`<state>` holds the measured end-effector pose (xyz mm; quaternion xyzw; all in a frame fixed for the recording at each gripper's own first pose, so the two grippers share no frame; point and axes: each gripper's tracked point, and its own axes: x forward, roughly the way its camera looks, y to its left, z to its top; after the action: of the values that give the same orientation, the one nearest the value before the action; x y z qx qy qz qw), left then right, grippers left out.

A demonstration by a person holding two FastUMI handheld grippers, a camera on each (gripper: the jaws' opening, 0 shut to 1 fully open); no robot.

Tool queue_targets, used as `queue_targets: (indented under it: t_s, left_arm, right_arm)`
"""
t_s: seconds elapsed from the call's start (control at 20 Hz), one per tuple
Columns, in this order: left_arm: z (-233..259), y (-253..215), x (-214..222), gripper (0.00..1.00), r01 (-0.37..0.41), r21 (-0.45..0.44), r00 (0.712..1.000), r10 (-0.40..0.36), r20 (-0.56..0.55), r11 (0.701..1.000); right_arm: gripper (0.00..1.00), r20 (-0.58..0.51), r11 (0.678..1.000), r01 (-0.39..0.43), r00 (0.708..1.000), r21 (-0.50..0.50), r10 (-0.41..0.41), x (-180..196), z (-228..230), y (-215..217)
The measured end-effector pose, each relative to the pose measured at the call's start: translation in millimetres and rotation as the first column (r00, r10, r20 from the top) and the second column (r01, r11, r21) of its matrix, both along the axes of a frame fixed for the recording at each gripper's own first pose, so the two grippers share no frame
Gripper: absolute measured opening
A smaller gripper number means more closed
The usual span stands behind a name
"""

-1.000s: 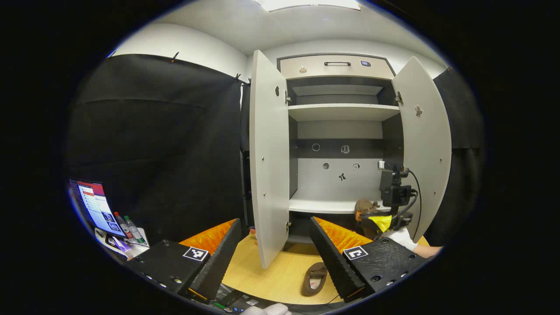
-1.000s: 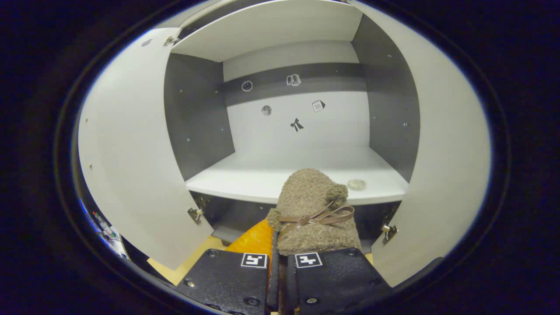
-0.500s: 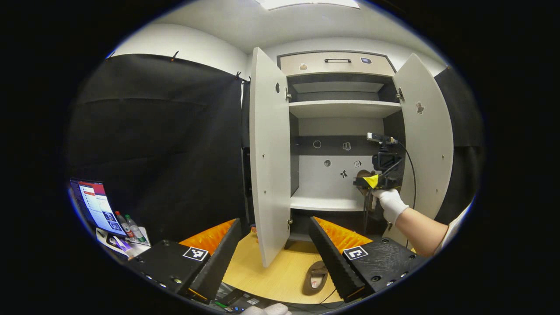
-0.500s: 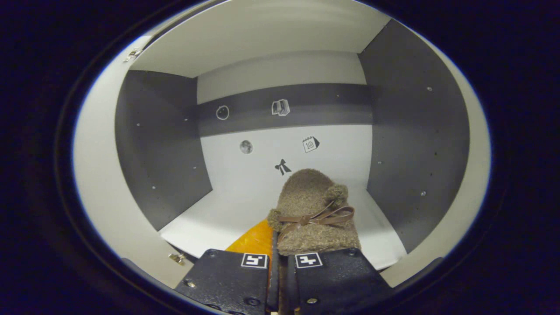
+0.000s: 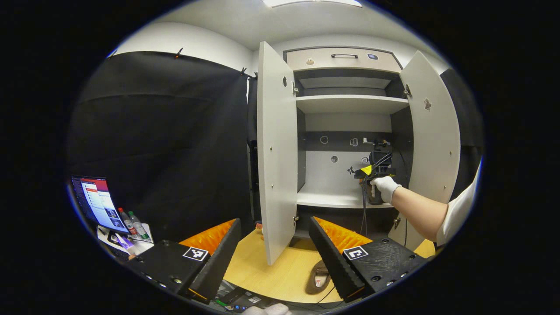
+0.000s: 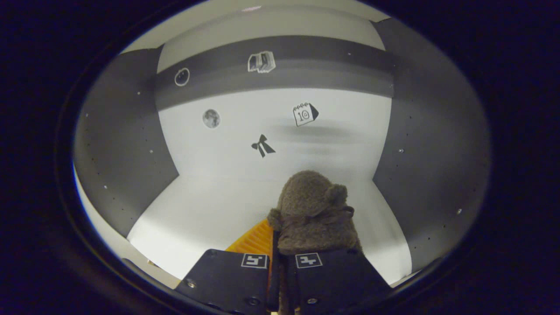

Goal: Grab one shoe with the right hand and put it into the shoe cabinet, grab the other shoe with the left hand and put it into the shoe cabinet; then close the right door with the right hand and the left door with the left hand.

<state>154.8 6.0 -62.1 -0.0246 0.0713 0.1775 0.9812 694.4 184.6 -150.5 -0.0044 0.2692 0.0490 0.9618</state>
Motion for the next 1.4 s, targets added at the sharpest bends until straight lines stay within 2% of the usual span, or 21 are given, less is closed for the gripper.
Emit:
queue_targets:
  t_s: [0.1, 0.2, 0.25, 0.35, 0.4, 0.55, 0.7, 0.8, 0.95, 1.2, 1.4]
  left_arm:
    - [-0.3, 5.6, -1.1, 0.96, -0.011, -0.014, 1.000, 0.011, 0.005, 1.000]
    - [1.1, 7.9, -1.3, 0.96, -0.018, -0.019, 1.000, 0.018, 0.014, 1.000]
    - [1.3, 8.8, -0.7, 0.96, -0.021, -0.020, 1.000, 0.021, 0.017, 1.000]
    - [2.4, 10.1, -1.0, 0.96, -0.023, -0.018, 1.000, 0.023, 0.022, 1.000]
    - [2.4, 9.8, -0.6, 0.96, -0.021, -0.019, 0.999, 0.021, 0.024, 1.000]
    - [1.5, 7.1, -0.9, 0.96, -0.002, -0.020, 1.000, 0.003, 0.019, 1.000]
    - [0.3, 9.2, -4.0, 0.96, 0.015, -0.012, 1.000, -0.015, 0.016, 1.000]
    - [-1.3, 11.5, -6.0, 0.96, 0.033, -0.016, 0.999, -0.033, 0.015, 0.999]
    - [2.5, 19.9, -11.0, 0.96, 0.064, -0.017, 0.997, -0.063, 0.035, 0.998]
    - [5.5, 39.4, -17.7, 0.96, 0.126, -0.008, 0.990, -0.126, 0.058, 0.992]
    - [2.2, 51.8, -23.1, 0.96, 0.186, 0.011, 0.980, -0.187, 0.063, 0.982]
  right_arm:
    - [0.11, -0.072, 1.000, -0.005, 0.997, -0.004, 0.005, 0.1, -12.0, 3.7]
    - [0.16, -0.082, 1.000, -0.006, 0.997, 0.012, 0.007, 2.2, -11.4, 6.5]
    - [0.24, -0.080, 0.999, -0.020, 0.997, 0.025, 0.022, -1.0, -8.0, 10.6]
    - [0.65, -0.056, 0.998, -0.027, 0.998, 0.059, 0.031, -11.7, 2.8, 15.9]
    - [0.69, -0.031, 0.996, -0.028, 0.999, 0.084, 0.031, -15.9, 9.9, 19.3]
    - [0.99, 0.023, 0.996, -0.036, 0.999, 0.076, 0.034, -38.1, 23.7, 16.9]
    - [0.98, 0.105, 0.994, -0.041, 0.994, 0.097, 0.031, -64.7, 41.3, 16.1]
    - [0.98, 0.182, 0.996, -0.035, 0.983, 0.080, 0.020, -82.7, 61.0, 9.9]
    - [0.98, 0.260, 0.994, -0.040, 0.966, 0.106, 0.011, -122.0, 92.4, 7.3]
    - [0.98, 0.384, 0.990, -0.027, 0.923, 0.137, -0.028, -209.1, 140.4, -8.8]
    - [1.00, 0.459, 0.991, -0.027, 0.887, 0.130, -0.036, -291.3, 152.8, -22.6]
